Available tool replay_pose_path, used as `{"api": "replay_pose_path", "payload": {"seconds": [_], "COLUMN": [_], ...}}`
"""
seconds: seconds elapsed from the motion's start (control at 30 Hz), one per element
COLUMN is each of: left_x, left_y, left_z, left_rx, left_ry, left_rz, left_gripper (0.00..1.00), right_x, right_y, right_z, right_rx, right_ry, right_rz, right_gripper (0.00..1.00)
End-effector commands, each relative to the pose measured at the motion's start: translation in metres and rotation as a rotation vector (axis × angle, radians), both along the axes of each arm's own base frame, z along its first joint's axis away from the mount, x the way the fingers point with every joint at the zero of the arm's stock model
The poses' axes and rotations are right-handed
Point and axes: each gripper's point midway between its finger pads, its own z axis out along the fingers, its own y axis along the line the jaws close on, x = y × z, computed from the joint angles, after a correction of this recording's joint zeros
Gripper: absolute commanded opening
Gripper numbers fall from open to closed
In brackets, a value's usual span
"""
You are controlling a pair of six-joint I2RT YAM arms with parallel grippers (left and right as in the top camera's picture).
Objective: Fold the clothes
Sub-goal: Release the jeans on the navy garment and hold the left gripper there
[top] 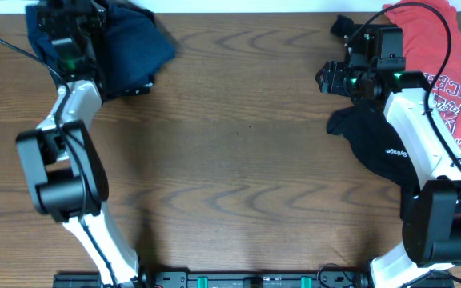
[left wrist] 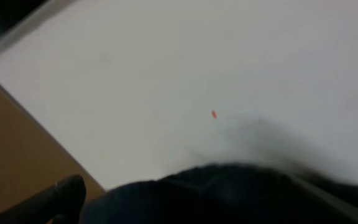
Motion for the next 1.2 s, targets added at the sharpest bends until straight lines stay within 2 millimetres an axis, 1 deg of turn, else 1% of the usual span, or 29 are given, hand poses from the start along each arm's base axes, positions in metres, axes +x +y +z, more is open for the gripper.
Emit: {"api": "replay_pose_path", "payload": {"seconds": [0.0,0.07,0.13,0.23,0.3,0.4,0.53,0.63,0.83,0.93,1.03,1.1,1.17], "left_x": [-0.028,-0.043,-0.054,-0.064,-0.069,-0.072,-0.063,-0.057,-0.047,-0.043,-0.031,-0.018,-0.003], "left_y": [-0.009,-0.013,-0.015,-0.03,-0.042,-0.053,-0.065,-0.065,-0.063,-0.062,-0.059,-0.057,-0.054], "left_z": [0.08,0.081,0.076,0.052,0.03,0.001,-0.036,-0.062,-0.099,-0.113,-0.126,-0.127,-0.122], "left_rx": [-0.122,-0.182,-0.232,-0.284,-0.32,-0.361,-0.349,-0.317,-0.302,-0.305,-0.296,-0.276,-0.249], "left_ry": [-0.11,-0.05,0.008,0.141,0.237,0.335,0.423,0.469,0.516,0.527,0.5,0.442,0.361], "left_rz": [0.0,0.008,0.018,-0.036,-0.087,-0.132,-0.214,-0.228,-0.235,-0.234,-0.236,-0.241,-0.248], "left_gripper": [0.98,0.98,0.98,0.98,0.98,0.98,0.98,0.99,0.98,0.98,0.98,0.98,0.98], "right_x": [-0.001,-0.001,-0.001,-0.001,-0.001,-0.002,-0.002,-0.002,-0.002,-0.002,-0.003,-0.004,-0.005], "right_y": [0.004,0.005,0.007,0.007,0.007,0.008,0.008,0.008,0.008,0.008,0.008,0.007,0.007], "right_z": [-0.002,-0.002,-0.001,-0.001,-0.001,-0.002,-0.002,-0.001,-0.002,-0.002,-0.002,-0.003,-0.004], "right_rx": [-0.003,0.003,0.011,0.012,0.012,0.014,0.013,0.013,0.014,0.014,0.014,0.013,0.013], "right_ry": [0.0,0.0,-0.004,-0.004,-0.001,0.001,0.001,0.001,0.003,0.001,0.005,0.009,0.016], "right_rz": [0.021,0.026,0.031,0.032,0.032,0.034,0.033,0.033,0.033,0.033,0.033,0.033,0.033], "right_gripper": [0.67,0.67,0.67,0.67,0.67,0.68,0.68,0.68,0.68,0.68,0.67,0.67,0.67]}}
